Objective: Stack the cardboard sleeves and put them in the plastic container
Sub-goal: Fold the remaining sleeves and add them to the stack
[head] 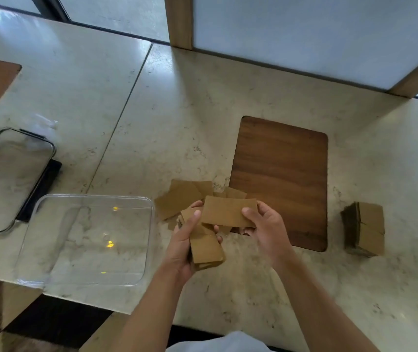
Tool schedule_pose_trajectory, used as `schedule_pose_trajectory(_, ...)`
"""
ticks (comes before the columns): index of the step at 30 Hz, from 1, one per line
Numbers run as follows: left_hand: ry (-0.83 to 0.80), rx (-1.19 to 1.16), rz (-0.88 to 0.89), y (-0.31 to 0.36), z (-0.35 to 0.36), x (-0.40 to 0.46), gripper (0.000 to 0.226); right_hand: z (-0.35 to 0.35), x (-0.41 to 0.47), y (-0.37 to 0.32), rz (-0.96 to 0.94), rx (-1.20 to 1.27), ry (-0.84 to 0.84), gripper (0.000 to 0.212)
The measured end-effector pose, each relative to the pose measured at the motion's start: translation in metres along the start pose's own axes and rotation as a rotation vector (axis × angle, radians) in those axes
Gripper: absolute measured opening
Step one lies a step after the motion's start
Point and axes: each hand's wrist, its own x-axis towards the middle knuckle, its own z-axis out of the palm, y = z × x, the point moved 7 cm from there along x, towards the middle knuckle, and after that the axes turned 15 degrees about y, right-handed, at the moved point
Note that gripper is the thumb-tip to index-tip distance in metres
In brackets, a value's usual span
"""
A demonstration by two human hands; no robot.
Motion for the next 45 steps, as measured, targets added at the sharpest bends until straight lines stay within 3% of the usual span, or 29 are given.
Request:
schedule_pose_trajectory(2, -0.03, 0.074, 0.026, 0.001, 0.004, -0.003, 0.041, -0.003, -0.002, -0.004, -0.059, -0.04, -0.037, 0.014)
schedule_pose_trajectory(5, -0.016, 0.214, 0.059, -0.002, 0.009, -0.005, 0.046, -0.006, -0.005, -0.011, -0.14, -0.111, -0.035, 0.024)
schedule_pose_trajectory(10, -0.054, 0.279, 0.022, -0.016, 0.019, -0.012, 0.05, 0.0, -0.004, -0.015, -0.105, -0.056, -0.028, 0.038)
schedule_pose_trajectory(14, -0.074, 0.164, -0.226, -0.029, 0.012, -0.014, 0.081, -0.002, 0.004, -0.022, -0.018, 0.019, -0.143, 0.033)
schedule_pose_trajectory(16, -0.057, 0.161, -0.32, -0.033, 0.005, -0.014, 0.095, 0.004, 0.0, -0.028, -0.041, -0.119, -0.307, 0.038)
schedule_pose_trajectory(19, -0.17, 0.224, -0.33, -0.035, 0.008, -0.016, 0.091, 0.024, -0.015, -0.03, -0.254, -0.542, -0.559, 0.035)
schedule_pose_trajectory(21, -0.197, 0.251, -0.295, -0.034, 0.008, -0.016, 0.084, 0.038, -0.016, -0.03, -0.398, -0.718, -0.555, 0.037)
schedule_pose_trajectory(23, -0.181, 0.234, -0.277, -0.033, 0.003, -0.015, 0.087, 0.048, -0.018, -0.025, -0.431, -0.714, -0.519, 0.037)
schedule_pose_trajectory(25, -0.146, 0.248, -0.252, -0.03, -0.007, -0.012, 0.09, 0.061, -0.023, -0.015, -0.435, -0.727, -0.597, 0.042)
schedule_pose_trajectory(27, -0.084, 0.277, -0.203, -0.028, -0.018, -0.01, 0.091, 0.067, -0.023, -0.003, -0.526, -0.905, -0.655, 0.047)
schedule_pose_trajectory(29, -0.03, 0.202, -0.163, -0.023, -0.025, -0.01, 0.089, 0.073, -0.019, 0.001, -0.613, -0.968, -0.608, 0.044)
schedule_pose_trajectory(32, -0.011, -0.093, -0.162, -0.013, -0.031, -0.01, 0.061, 0.078, -0.004, -0.01, -0.624, -0.854, -0.251, 0.026)
schedule_pose_trajectory(34, 0.029, -0.209, -0.15, -0.009, -0.037, -0.008, 0.044, 0.089, 0.005, -0.011, -0.683, -0.963, -0.093, 0.031)
schedule_pose_trajectory(37, 0.085, -0.252, -0.135, -0.009, -0.048, -0.005, 0.04, 0.132, 0.006, 0.001, -0.928, -1.369, -0.246, 0.065)
schedule_pose_trajectory(39, 0.118, -0.234, -0.123, -0.011, -0.054, -0.004, 0.048, 0.15, 0.007, 0.009, -1.002, -1.46, -0.376, 0.077)
schedule_pose_trajectory(41, 0.128, -0.236, -0.121, -0.015, -0.057, -0.003, 0.053, 0.157, 0.011, 0.014, -1.019, -1.474, -0.414, 0.071)
schedule_pose_trajectory(45, 0.135, -0.285, -0.117, -0.015, -0.064, 0.0, 0.064, 0.148, 0.007, 0.004, -1.166, -1.382, -0.283, 0.044)
